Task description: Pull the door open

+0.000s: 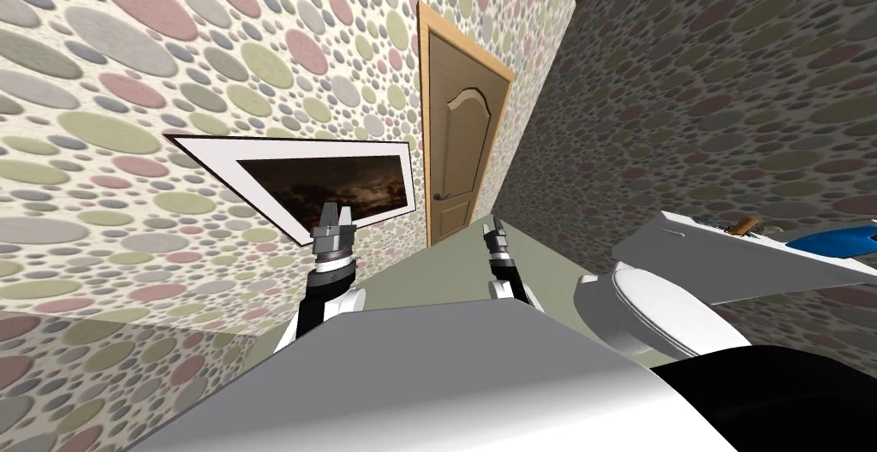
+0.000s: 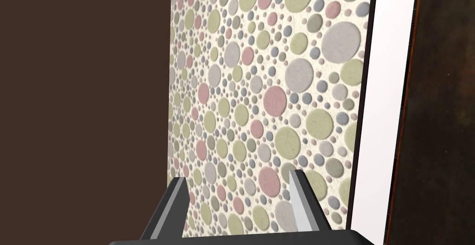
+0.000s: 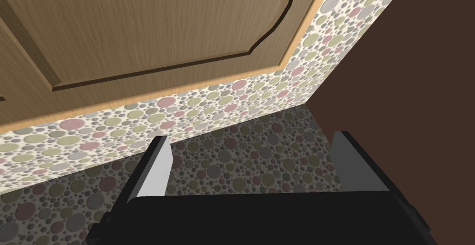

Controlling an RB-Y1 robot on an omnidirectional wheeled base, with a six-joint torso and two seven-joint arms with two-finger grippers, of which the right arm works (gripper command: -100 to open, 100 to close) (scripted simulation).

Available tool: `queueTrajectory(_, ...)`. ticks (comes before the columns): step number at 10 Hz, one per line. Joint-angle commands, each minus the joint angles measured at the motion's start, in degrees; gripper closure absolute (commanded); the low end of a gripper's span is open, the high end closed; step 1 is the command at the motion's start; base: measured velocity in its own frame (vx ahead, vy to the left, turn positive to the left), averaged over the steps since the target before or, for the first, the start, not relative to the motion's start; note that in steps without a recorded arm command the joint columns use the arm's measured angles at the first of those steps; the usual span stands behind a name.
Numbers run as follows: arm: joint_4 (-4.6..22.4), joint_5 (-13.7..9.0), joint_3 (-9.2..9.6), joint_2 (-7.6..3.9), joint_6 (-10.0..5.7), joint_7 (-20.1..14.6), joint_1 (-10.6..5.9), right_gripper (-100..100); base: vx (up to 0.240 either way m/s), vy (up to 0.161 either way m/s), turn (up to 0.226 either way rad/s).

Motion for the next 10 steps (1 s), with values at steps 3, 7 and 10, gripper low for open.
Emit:
queueTrajectory(3,5.7,0.0,0.54,-1.41,-1.04,-0.7,-2.35,-100,0.096,-0.029,0.133)
queueTrajectory(7,12.0,0.0,1.18,-2.98,-2.14,-1.5,-4.93,-100,0.091,-0.034,0.117)
queueTrajectory(10,16.9,0.0,1.68,-4.17,-2.98,-2.1,-6.92,-100,0.097,-0.035,0.134)
